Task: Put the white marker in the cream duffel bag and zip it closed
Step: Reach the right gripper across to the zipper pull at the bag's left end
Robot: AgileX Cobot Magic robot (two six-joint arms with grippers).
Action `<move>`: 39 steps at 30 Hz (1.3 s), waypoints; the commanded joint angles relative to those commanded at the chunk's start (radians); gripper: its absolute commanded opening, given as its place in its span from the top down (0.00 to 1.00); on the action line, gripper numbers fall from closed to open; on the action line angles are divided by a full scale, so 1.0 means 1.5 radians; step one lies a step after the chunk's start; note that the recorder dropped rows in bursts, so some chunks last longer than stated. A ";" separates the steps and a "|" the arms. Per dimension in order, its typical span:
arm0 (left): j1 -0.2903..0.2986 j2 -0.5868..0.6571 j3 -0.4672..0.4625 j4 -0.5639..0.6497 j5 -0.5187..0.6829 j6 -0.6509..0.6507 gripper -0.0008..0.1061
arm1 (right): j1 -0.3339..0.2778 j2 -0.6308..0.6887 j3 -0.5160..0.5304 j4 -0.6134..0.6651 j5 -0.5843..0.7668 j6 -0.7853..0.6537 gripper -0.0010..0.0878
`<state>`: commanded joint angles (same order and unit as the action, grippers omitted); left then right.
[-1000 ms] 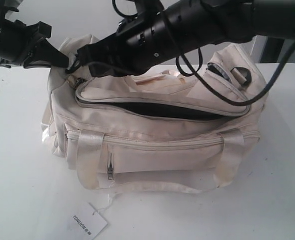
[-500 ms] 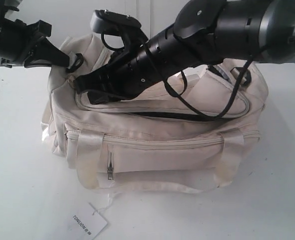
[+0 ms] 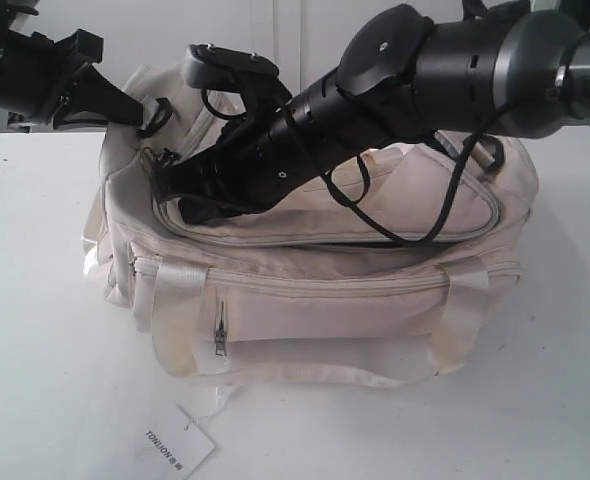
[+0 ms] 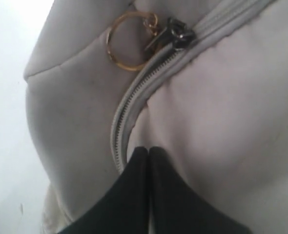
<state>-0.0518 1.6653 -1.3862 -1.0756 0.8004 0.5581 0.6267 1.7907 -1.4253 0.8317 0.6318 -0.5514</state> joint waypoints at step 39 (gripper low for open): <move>0.000 0.000 0.000 0.000 0.003 0.000 0.99 | 0.068 0.074 -0.184 -0.311 -0.064 0.494 0.68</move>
<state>-0.0518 1.6653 -1.3862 -1.0756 0.8046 0.5581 0.7281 1.9013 -1.7007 0.3644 0.5358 0.1899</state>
